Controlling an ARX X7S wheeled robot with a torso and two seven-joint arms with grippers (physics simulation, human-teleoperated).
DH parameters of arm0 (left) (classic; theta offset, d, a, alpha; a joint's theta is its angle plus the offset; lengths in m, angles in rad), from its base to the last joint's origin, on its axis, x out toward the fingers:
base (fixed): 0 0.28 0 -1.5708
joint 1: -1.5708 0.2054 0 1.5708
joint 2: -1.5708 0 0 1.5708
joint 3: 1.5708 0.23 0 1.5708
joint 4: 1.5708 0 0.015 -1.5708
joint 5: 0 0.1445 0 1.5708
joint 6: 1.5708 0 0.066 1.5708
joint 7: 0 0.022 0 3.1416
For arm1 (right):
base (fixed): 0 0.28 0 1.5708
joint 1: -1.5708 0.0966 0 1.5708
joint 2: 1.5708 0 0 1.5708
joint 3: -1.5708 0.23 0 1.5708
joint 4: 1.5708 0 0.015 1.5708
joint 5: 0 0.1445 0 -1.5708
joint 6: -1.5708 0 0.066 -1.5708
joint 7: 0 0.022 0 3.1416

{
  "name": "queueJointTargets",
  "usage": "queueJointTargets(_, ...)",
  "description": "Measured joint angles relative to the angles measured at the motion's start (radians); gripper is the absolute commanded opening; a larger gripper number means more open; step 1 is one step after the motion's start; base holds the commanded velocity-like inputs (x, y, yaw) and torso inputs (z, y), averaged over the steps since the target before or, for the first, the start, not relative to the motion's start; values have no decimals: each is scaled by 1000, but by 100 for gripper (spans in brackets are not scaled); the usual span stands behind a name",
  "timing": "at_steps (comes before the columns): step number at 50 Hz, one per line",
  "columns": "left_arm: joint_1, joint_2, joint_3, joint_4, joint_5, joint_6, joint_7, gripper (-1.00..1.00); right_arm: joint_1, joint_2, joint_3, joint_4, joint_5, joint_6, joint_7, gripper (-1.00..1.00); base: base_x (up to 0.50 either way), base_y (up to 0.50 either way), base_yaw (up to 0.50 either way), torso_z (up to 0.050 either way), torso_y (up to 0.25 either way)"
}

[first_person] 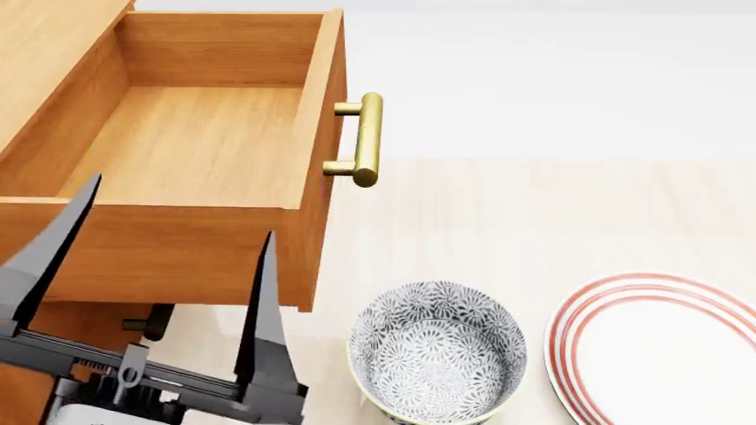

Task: Open the top drawer of the cabinet.

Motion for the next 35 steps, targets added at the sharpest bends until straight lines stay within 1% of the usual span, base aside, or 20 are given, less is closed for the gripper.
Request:
queueJointTargets(5, 41, -30, 36, -30, 89, 29, -25, 100, -3, 0, 10, -7, 7, -23, -4, 100, 0, 0, 0, 0, 0)
queueJointTargets(11, 92, -73, 70, -75, 180, 69, -61, 100, -10, -5, 30, -25, 4, -103, -23, 100, 0, 0, 0, 0, 0)
queueJointTargets(18, 157, -133, 83, -119, 277, 117, -121, 100, -27, -22, 71, -40, 10, -259, -62, 100, 0, 0, 0, 0, 0)
queueJointTargets(22, 204, -171, 55, -142, 313, 150, -149, 100, -39, -35, 105, -47, 21, -357, -81, 100, 0, 0, 0, 0, 0)
queueJointTargets(26, 273, -210, -22, -147, 364, 170, -168, 100, -45, -47, 142, -59, 27, -448, -91, 100, 0, 0, 0, 0, 0)
queueJointTargets(29, 344, -235, -113, -142, 403, 177, -178, 100, -47, -53, 167, -68, 28, -501, -93, 100, 0, 0, 0, 0, 0)
queueJointTargets(35, 521, -275, -379, -118, 464, 185, -192, 100, -41, -62, 216, -84, 25, -574, -80, 100, 0, 0, 0, 0, 0)
